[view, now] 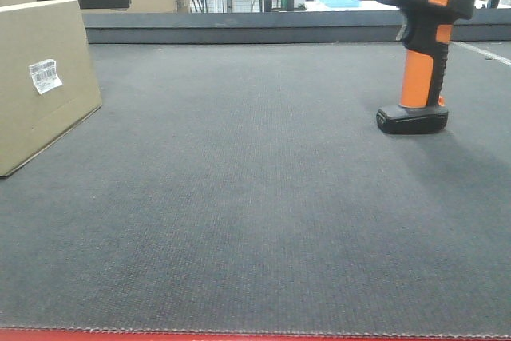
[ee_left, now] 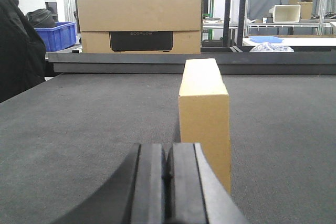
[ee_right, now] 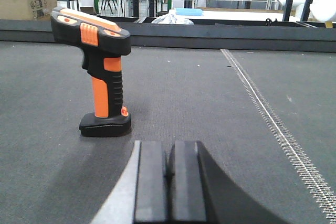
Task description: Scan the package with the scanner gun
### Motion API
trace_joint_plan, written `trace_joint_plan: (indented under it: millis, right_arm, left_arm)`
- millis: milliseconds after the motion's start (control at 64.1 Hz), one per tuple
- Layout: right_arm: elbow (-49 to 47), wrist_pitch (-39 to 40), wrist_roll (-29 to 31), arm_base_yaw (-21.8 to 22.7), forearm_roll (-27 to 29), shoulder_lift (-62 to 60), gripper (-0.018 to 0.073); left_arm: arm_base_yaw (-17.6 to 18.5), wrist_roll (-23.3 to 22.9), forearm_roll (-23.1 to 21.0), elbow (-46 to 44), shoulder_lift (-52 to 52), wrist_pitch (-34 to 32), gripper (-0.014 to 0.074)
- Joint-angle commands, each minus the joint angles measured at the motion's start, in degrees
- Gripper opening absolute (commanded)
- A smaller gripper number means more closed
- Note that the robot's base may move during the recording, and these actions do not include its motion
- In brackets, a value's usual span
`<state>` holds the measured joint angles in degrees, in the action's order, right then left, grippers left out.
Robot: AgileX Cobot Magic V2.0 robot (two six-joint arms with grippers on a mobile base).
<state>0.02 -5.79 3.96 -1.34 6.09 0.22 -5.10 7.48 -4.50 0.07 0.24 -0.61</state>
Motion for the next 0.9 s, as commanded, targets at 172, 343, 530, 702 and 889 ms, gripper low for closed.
trace_joint_plan:
  millis: [172, 343, 530, 702, 889]
  right_arm:
    - [-0.02, 1.21, 0.03, -0.02, -0.34, -0.22, -0.0154]
    - [-0.02, 1.21, 0.03, -0.02, -0.34, -0.22, -0.0154]
    - [-0.02, 1.59, 0.03, -0.01, -0.34, -0.22, -0.0154]
    - [-0.02, 3.18, 0.03, -0.01, -0.34, -0.22, -0.0154]
    - [-1.3, 12.6, 0.03, -0.01, 1.18, -0.22, -0.0154]
  left_arm:
    - [0.31, -0.26, -0.32, -0.07, -0.24, -0.99, -0.0111]
    - [0.32, -0.26, -0.32, -0.07, -0.24, -1.12, -0.0111]
    - [0.32, -0.26, -0.21, -0.07, -0.24, -1.85, -0.0111]
    - [0.32, -0.26, -0.55, -0.07, -0.24, -5.72, -0.0111]
    - [0.32, -0.26, -2.78, -0.59, -0.24, -13.68, -0.0111]
